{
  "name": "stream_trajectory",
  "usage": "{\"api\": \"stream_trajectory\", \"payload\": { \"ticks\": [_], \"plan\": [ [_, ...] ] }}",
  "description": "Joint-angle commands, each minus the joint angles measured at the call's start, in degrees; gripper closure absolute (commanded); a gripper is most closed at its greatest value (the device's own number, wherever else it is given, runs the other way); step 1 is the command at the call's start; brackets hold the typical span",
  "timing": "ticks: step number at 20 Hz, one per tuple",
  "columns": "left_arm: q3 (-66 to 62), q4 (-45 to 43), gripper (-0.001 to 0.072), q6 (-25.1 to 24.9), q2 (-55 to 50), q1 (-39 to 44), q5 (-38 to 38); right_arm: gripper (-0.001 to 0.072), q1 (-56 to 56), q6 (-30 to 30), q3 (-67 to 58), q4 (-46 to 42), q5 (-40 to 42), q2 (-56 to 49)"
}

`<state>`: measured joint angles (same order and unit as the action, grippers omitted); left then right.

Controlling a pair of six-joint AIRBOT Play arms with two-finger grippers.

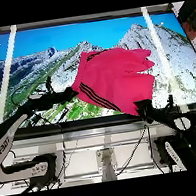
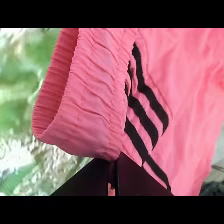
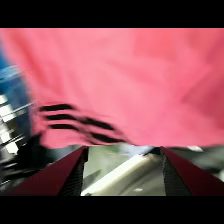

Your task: Fold the clothes and pants, and hang the long-sleeved shirts on hangers.

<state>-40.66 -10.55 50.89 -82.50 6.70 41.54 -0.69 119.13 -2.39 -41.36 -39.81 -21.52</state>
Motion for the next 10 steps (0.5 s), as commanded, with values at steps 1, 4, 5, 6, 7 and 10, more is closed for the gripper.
{"api": "stream_trajectory", "payload": {
  "ticks": [1,4,5,6,7,10],
  "plan": [
    [-1.14,-1.46,0.0701,-1.44,-0.13,0.02,-0.13,0.0217,-0.07,15.89,0.02,-14.78,-4.63,0.09],
    [-1.14,-1.42,0.0700,-1.55,-0.13,0.02,0.22,0.0229,-0.07,19.82,0.00,-18.58,-6.36,0.09],
    [-1.16,-1.38,0.0700,-2.25,-0.13,0.02,0.22,0.0229,-0.07,20.46,0.02,-19.50,-8.26,0.09],
    [-1.14,-1.40,0.0700,-2.56,-0.13,0.00,0.22,0.0229,-0.07,21.92,0.02,-20.33,-10.21,0.09],
    [-1.16,-1.40,0.0700,-2.56,-0.13,0.00,0.22,0.0229,-0.07,22.49,0.02,-20.35,-10.64,0.09],
    [-1.14,-1.40,0.0700,-3.87,-0.13,0.02,0.22,0.0230,-0.07,24.41,0.02,-20.74,-7.06,0.04]
  ]
}}
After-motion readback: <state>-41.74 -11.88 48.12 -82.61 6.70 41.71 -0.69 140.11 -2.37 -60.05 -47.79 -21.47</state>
